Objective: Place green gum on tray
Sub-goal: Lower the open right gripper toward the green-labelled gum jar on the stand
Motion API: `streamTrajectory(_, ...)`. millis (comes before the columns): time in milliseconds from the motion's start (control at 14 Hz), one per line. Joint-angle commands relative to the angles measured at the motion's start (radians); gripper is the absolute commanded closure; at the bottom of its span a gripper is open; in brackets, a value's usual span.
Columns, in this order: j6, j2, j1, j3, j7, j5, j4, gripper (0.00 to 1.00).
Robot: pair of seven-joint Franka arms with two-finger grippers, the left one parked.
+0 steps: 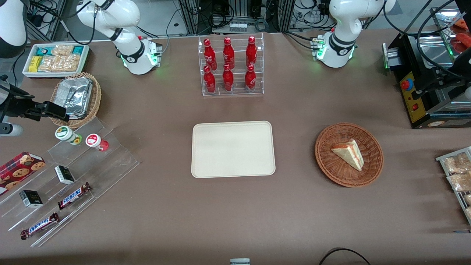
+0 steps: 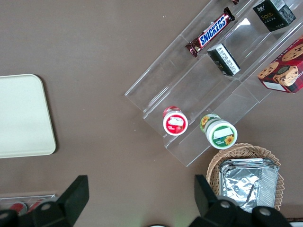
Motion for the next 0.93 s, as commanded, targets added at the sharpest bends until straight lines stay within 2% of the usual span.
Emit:
streamTrajectory(0, -0.008, 0.010, 0.001, 0.003, 0.011, -0.012, 0.030, 0.01)
streamTrajectory(214, 0.000, 0.015, 0.000, 0.002, 0.006, -0.015, 0.018, 0.01)
streamTrajectory(571, 0.109, 0.015, -0.023, -0.008, -0.008, -0.020, -0.040, 0.01)
streamTrajectory(857, 0.242, -0.014, -0.111, -0.006, -0.220, -0.007, -0.197, 0.01)
